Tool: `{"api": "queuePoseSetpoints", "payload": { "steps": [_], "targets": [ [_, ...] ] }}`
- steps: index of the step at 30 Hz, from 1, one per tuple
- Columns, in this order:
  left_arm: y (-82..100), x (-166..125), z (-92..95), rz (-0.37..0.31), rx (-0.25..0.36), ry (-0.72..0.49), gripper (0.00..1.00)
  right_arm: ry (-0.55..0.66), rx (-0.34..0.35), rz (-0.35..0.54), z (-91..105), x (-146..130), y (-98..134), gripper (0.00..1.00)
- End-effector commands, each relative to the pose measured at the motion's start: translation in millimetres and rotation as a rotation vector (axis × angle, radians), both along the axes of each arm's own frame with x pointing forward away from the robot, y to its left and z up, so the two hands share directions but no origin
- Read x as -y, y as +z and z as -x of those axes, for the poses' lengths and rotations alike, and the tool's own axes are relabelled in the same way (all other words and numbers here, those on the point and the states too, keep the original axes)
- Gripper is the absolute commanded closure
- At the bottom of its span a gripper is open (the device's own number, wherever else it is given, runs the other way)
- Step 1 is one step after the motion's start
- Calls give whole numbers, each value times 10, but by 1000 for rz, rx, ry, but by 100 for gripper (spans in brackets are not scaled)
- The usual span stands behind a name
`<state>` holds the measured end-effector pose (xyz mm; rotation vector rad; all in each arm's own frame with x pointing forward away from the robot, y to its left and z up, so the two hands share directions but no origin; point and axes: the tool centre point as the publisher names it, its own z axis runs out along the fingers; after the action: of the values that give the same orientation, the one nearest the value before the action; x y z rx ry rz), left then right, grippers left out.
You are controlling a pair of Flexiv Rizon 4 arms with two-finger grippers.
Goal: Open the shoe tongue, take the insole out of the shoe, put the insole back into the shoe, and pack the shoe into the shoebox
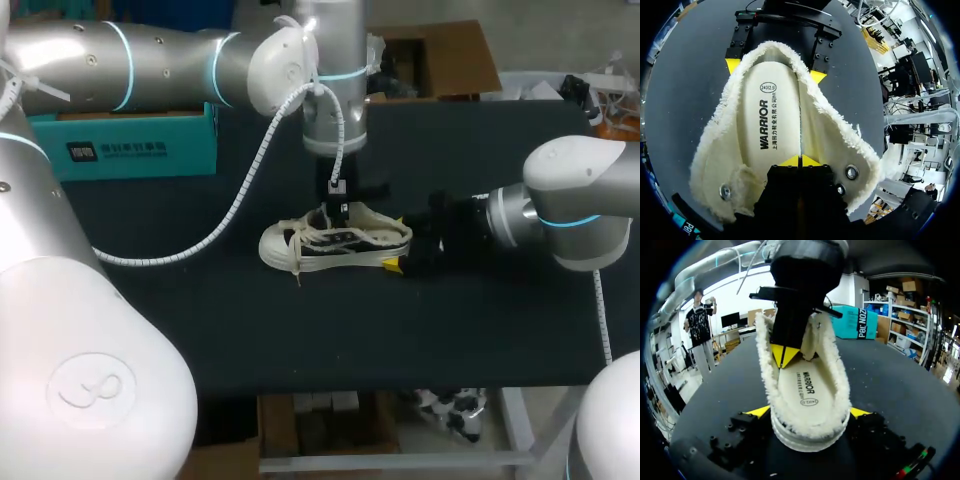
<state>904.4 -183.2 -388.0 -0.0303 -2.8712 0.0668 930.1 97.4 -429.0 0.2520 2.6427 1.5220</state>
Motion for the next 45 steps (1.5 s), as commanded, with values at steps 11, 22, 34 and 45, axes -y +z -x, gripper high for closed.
{"api": "queuePoseSetpoints", "payload": {
  "steps": [11,22,34,45],
  "targets": [
    [-242,20,131,19,37,-24,91,1,1,-3,9,-12,-45,100],
    [-234,82,139,8,90,-6,79,1,1,-3,9,-12,-45,100],
    [-662,54,-114,9,240,82,75,1,1,-3,9,-12,-45,100],
    [-934,109,-499,-36,376,72,64,1,1,-3,9,-12,-45,100]
  ]
}}
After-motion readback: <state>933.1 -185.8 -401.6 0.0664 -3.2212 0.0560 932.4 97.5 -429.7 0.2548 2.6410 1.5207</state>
